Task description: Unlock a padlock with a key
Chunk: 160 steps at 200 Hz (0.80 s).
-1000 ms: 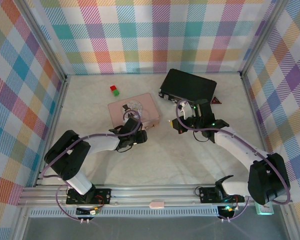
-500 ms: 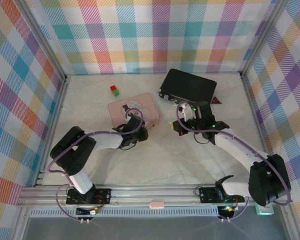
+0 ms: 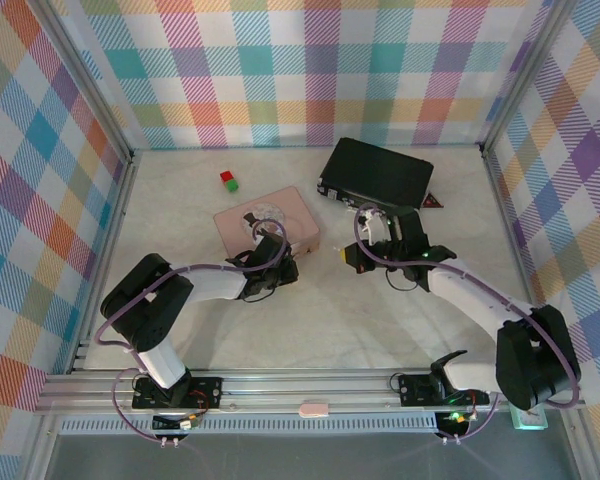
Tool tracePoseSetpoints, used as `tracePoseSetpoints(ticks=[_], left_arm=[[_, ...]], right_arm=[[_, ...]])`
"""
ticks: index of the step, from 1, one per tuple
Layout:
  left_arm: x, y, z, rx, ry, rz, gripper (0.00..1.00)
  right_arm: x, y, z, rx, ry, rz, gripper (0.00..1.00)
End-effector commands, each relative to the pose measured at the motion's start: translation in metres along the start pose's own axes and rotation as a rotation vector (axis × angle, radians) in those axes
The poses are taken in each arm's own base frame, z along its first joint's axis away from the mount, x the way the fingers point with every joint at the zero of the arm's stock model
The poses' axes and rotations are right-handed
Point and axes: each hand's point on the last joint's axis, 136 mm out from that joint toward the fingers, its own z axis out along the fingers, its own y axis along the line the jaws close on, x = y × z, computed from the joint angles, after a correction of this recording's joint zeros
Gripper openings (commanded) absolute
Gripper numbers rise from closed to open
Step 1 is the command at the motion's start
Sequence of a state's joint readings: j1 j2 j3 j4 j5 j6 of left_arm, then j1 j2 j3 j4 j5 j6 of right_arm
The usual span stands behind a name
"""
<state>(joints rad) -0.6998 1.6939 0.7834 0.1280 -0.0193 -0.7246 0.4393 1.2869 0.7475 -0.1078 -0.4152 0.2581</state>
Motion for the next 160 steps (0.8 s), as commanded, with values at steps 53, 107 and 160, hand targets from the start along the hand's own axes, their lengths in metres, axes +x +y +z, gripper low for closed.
tracePoseSetpoints(ticks=[53, 107, 160], left_arm=[[-0.047, -0.074, -0.055, 0.33, -0.131, -0.174, 0.0], [-0.055, -0.082, -0.063, 0.433, -0.17, -0.251, 0.0], [-0.056, -0.089, -0.062, 0.49, -0.174, -0.282, 0.0]], right_arm=[[0.031, 0.022, 0.034, -0.296, 0.064, 0.343, 0.0], [0.033, 0.037, 0.042, -0.395, 0.058, 0.385, 0.0], [0.032, 0.038, 0.059, -0.437, 0.063, 0.409, 0.0]])
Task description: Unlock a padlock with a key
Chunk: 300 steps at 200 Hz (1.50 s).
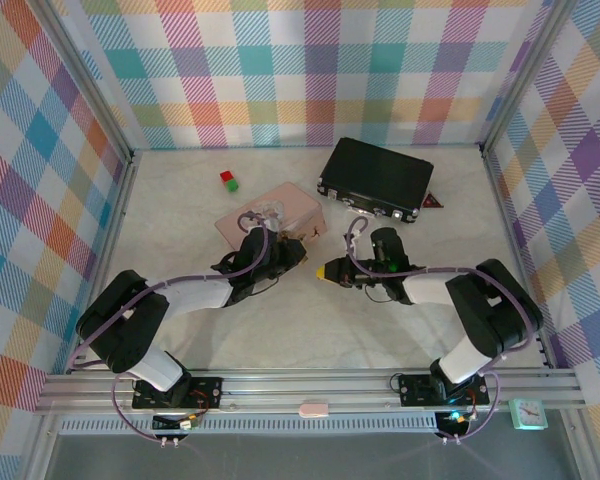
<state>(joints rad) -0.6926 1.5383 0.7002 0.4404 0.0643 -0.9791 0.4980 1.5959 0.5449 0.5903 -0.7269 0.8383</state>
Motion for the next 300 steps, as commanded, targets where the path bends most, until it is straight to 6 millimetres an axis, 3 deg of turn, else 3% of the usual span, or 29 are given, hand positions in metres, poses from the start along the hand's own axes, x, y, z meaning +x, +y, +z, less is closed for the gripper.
tracePoseSetpoints(ticks=[1, 172, 265, 300], left_arm=[[-0.006, -0.027, -0.001, 0.127, -0.013, -0.042, 0.0], [-0.002, -0.023, 0.011, 0.138, -0.001, -0.016, 0.0], [-0.006, -0.027, 0.006, 0.145, -0.02, -0.021, 0.0], [-0.004, -0.028, 0.009, 0.155, -0.007, -0.022, 0.0]], right_arm=[[-0.006, 0.015, 0.003, -0.069, -0.009, -0.026, 0.0], [-0.005, 0.031, -0.005, -0.086, -0.004, -0.062, 0.0], [0.001, 0.01, -0.003, -0.013, 0.002, -0.007, 0.0], [-0.003, 0.015, -0.001, -0.029, -0.001, -0.018, 0.0]])
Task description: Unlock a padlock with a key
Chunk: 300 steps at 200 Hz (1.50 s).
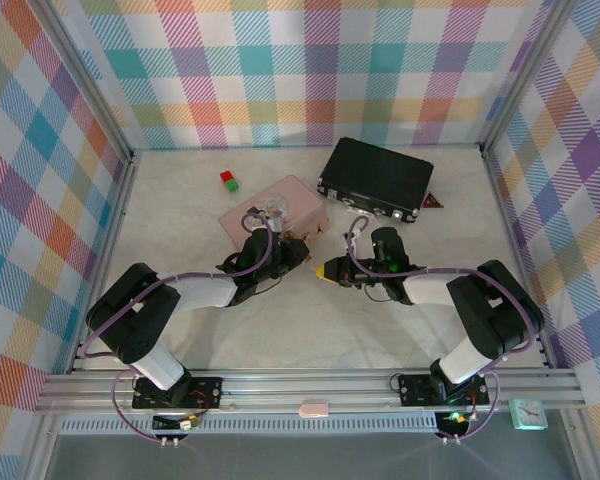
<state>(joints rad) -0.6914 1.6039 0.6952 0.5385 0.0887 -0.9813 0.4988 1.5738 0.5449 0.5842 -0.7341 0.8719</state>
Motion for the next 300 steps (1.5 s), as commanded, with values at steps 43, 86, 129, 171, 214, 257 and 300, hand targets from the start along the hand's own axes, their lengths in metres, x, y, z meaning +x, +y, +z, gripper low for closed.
tracePoseSetpoints(ticks=[43, 86, 129, 171, 214, 257, 300], left_arm=[[-0.006, -0.031, -0.003, 0.129, -0.008, -0.02, 0.0], [-0.006, -0.032, -0.003, 0.134, -0.007, -0.018, 0.0], [-0.005, -0.034, -0.003, 0.145, -0.004, -0.026, 0.0], [-0.005, -0.036, -0.009, 0.158, -0.009, -0.039, 0.0], [-0.008, -0.03, -0.012, 0.127, -0.029, -0.023, 0.0], [-0.008, -0.032, -0.011, 0.133, -0.027, -0.023, 0.0], [-0.009, -0.034, -0.011, 0.14, -0.03, -0.022, 0.0]], right_arm=[[-0.009, 0.019, 0.004, -0.069, -0.008, -0.056, 0.0], [-0.012, 0.022, 0.006, -0.096, -0.011, -0.057, 0.0], [-0.014, 0.02, 0.008, -0.094, -0.02, -0.048, 0.0], [-0.018, 0.017, 0.01, -0.083, -0.029, -0.037, 0.0], [-0.008, 0.008, 0.005, -0.038, -0.019, -0.023, 0.0], [-0.002, 0.001, 0.002, -0.01, -0.02, -0.018, 0.0], [-0.004, 0.003, 0.003, -0.016, -0.017, -0.017, 0.0]])
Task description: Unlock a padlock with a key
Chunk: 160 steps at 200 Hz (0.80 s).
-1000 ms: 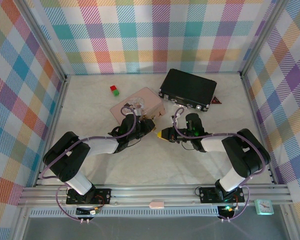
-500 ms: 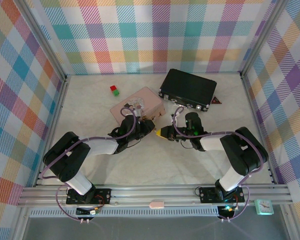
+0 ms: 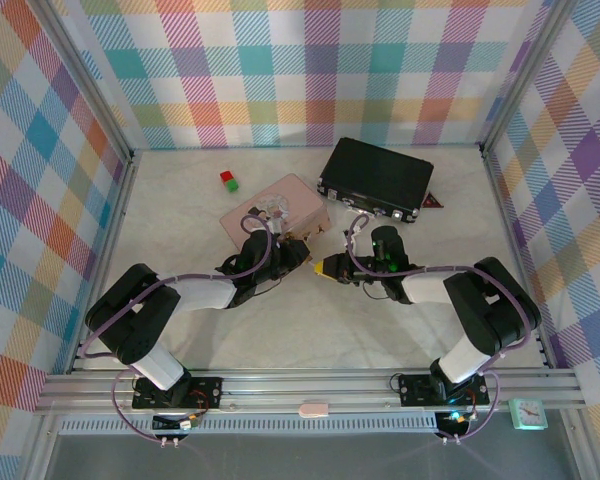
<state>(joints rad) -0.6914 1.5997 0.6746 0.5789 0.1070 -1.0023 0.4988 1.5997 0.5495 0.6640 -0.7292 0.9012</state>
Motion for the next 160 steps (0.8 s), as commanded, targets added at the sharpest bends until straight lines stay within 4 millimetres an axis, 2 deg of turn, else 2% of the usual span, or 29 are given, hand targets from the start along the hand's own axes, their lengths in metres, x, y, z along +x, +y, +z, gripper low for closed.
tracePoseSetpoints(ticks=[1, 77, 160], left_arm=[[-0.01, -0.031, -0.009, 0.111, -0.034, -0.002, 0.0], [-0.011, -0.031, -0.008, 0.108, -0.037, -0.003, 0.0], [-0.009, -0.033, -0.009, 0.116, -0.031, -0.002, 0.0]], right_arm=[[0.005, -0.002, 0.0, 0.012, 0.011, -0.004, 0.0], [0.013, -0.006, -0.004, 0.023, 0.013, 0.004, 0.0], [0.001, 0.005, 0.002, -0.024, 0.001, -0.009, 0.0]])
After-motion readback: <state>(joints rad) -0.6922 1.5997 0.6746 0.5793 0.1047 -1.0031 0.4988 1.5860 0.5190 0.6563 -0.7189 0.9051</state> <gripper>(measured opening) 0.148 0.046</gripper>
